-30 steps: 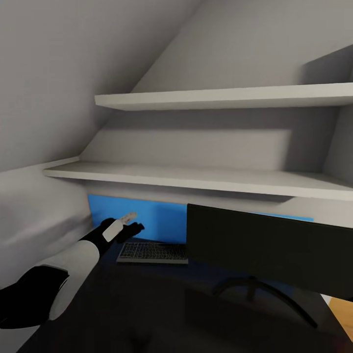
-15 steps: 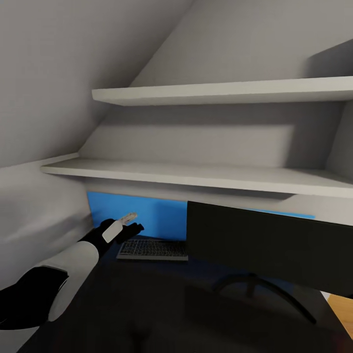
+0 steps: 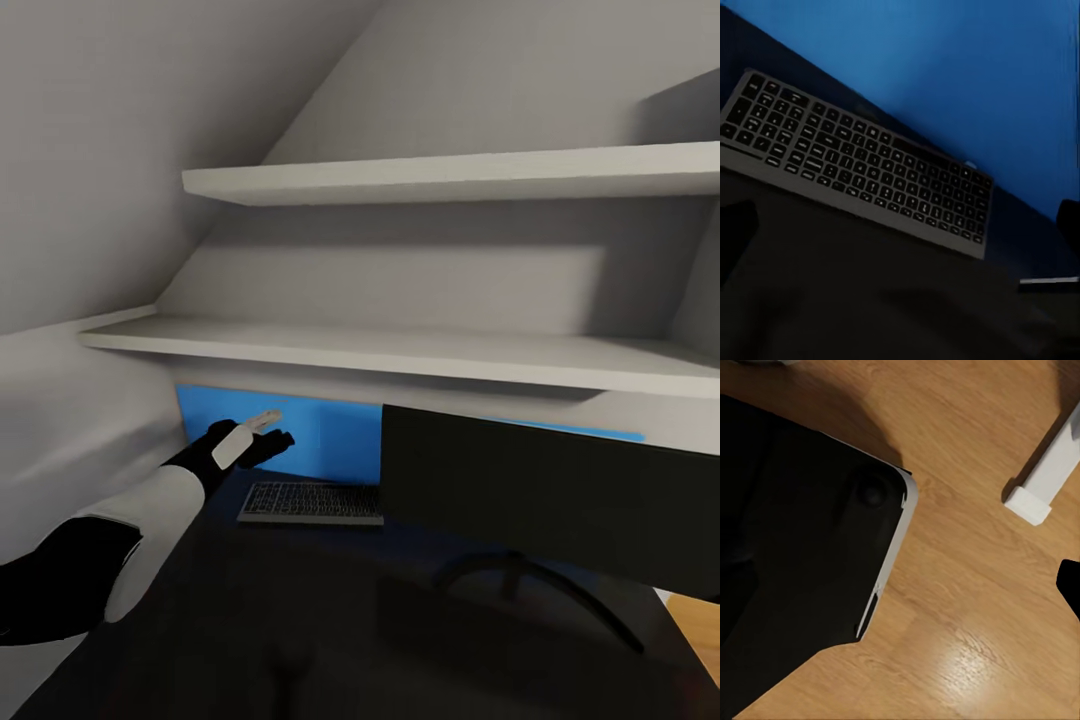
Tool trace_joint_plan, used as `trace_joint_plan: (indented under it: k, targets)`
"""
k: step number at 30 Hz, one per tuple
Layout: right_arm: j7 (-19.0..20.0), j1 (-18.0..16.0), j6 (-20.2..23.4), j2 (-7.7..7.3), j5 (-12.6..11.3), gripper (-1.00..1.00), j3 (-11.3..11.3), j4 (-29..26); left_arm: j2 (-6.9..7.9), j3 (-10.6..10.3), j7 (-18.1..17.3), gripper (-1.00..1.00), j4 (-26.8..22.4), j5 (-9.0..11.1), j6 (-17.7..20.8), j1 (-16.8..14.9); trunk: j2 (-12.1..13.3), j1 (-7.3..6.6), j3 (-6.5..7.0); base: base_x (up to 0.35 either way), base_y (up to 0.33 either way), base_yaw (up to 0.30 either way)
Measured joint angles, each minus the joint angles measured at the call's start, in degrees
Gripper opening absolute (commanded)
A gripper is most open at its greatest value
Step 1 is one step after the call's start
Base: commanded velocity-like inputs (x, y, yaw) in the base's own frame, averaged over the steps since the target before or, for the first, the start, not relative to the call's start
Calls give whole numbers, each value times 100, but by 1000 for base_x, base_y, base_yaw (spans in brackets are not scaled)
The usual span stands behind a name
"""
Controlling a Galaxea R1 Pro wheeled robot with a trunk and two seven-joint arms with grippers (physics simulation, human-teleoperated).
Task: In the bedroom, organize the workspace by keeping the computer under the desk, ensuring the monitor is on the desk, placing the keyboard on the desk next to the monitor, placing the mouse on the desk next to the keyboard, moving the folder from the swivel chair onto the desk next to the mouse, stacking the notebook on top of the folder with the pen on top of the notebook, and positioning the swivel chair next to the desk.
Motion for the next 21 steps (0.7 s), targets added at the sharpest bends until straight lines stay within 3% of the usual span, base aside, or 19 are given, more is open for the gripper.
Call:
trace_joint_plan:
  k: [6, 10, 21]
  targets:
    - [-2, -2, -2, 3, -12, 100, -1, -26, -35, -8, -11, 100, -1, -326, 317, -258, 0, 0, -55, 0, 0, 0]
    - [-16, -58, 9, 7, -51, 100, -1, -48, -30, -10, -30, 100, -1, -386, 529, -278, 0, 0, -92, 0, 0, 0]
    - [4, -89, 6, 6, -7, 100, -1, -30, -150, 0, 61, 100, -1, -412, 576, -187, 0, 0, -193, 0, 0, 0]
